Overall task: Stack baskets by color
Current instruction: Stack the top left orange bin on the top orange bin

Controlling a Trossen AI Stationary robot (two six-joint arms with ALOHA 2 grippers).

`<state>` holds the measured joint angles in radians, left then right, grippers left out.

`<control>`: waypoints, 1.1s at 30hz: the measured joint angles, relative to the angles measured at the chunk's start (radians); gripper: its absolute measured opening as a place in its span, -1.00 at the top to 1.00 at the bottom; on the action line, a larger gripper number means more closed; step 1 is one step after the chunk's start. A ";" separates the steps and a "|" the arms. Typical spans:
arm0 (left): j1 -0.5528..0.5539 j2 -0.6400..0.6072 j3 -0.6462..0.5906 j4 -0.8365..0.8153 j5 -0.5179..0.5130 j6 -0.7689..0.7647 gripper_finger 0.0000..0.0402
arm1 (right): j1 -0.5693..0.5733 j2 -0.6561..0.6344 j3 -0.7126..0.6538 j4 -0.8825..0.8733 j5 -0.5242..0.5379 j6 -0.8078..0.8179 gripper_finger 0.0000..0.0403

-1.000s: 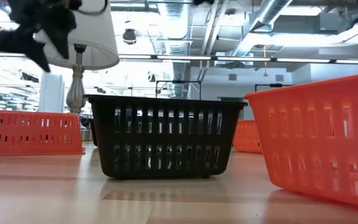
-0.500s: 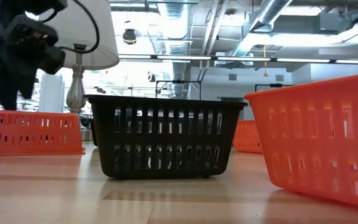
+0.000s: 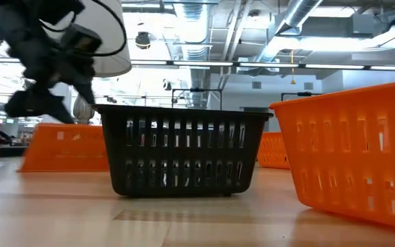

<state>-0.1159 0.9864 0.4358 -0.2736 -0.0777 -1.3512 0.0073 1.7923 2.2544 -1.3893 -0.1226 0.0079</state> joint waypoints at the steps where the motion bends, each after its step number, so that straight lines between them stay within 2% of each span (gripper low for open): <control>1: 0.022 0.016 0.000 0.048 -0.001 0.000 -0.16 | -0.010 0.013 -0.001 -0.003 0.007 0.006 0.34; 4: 0.079 0.032 0.025 0.155 0.061 0.001 -0.16 | -0.039 0.065 0.001 0.015 0.017 0.075 0.34; 7: 0.099 0.012 0.080 0.132 0.115 -0.037 -0.16 | -0.066 0.122 0.000 0.006 0.017 0.151 0.34; 10: 0.078 -0.050 0.167 0.021 0.105 -0.065 -0.16 | -0.076 0.167 0.000 -0.036 0.018 0.198 0.34; 15: -0.024 -0.119 0.275 -0.357 0.015 -0.123 -0.13 | -0.064 0.200 -0.064 -0.027 0.017 0.201 0.36; 17: -0.079 -0.127 0.277 -0.466 0.000 -0.168 -0.07 | -0.058 0.184 -0.152 0.039 0.013 0.206 0.37; 21: -0.164 -0.113 0.277 -0.519 -0.039 -0.236 0.15 | -0.058 0.126 -0.389 0.224 -0.020 0.284 0.40; 27: -0.186 -0.059 0.279 -0.513 -0.086 -0.267 0.63 | -0.063 0.069 -0.739 0.743 -0.088 0.556 0.44; 30: -0.187 -0.019 0.278 -0.538 -0.051 -0.253 0.89 | -0.059 0.068 -0.825 0.877 -0.090 0.651 0.45; 33: -0.186 0.023 0.278 -0.556 -0.035 -0.245 0.97 | -0.048 0.078 -0.861 0.910 -0.088 0.695 0.49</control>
<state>-0.3023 1.0091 0.7141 -0.8291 -0.1131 -1.5967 -0.0410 1.8698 1.3937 -0.4797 -0.2107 0.7033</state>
